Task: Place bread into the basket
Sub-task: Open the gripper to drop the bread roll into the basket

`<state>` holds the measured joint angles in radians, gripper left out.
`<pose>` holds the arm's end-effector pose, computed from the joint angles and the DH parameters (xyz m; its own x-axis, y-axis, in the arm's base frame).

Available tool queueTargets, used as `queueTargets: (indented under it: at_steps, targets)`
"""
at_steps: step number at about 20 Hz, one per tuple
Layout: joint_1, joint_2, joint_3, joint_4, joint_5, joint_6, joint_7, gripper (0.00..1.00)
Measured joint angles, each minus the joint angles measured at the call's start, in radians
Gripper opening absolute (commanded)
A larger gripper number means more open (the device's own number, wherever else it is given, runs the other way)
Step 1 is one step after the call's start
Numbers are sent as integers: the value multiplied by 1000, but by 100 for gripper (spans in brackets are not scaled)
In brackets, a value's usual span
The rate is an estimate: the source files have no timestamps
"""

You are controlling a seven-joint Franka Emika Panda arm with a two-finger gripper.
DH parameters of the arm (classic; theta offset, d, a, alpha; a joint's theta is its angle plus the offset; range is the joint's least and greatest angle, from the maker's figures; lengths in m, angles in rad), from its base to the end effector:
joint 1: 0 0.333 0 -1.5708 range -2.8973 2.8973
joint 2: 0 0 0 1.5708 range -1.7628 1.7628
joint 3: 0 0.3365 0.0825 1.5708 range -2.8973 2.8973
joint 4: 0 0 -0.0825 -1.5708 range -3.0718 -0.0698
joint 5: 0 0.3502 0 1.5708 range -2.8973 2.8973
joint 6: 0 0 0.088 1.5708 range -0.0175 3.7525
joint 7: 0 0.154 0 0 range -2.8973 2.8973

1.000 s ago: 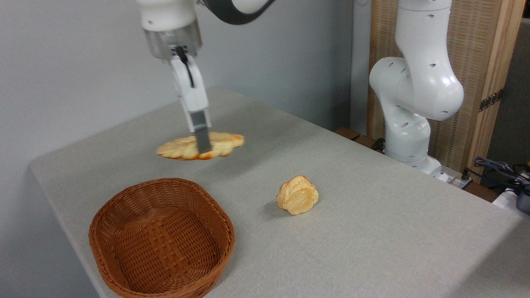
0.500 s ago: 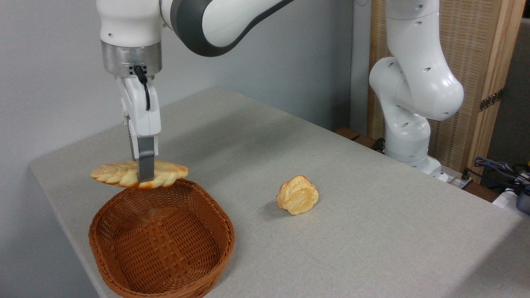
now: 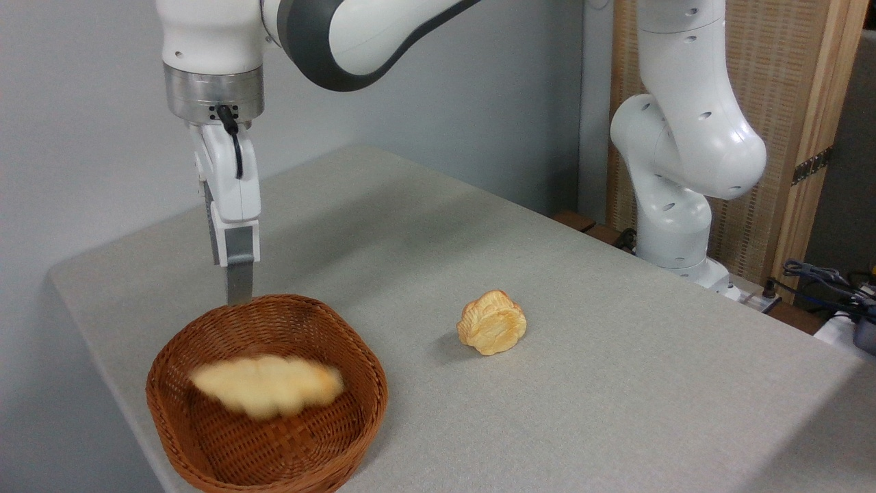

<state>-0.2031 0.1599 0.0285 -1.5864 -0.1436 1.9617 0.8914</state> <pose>0.6011 -0.1230 0.5416 0.4949 -0.8357 0.2382 -0.8480 -0.5243 -0.0778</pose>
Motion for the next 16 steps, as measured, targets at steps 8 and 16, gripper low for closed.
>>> queueTargets:
  at_steps: [8,16]
  targets:
    - [30,-58,8,21,16,-191,-60,100]
    - [133,-123,3,31,33,-338,-121,100]
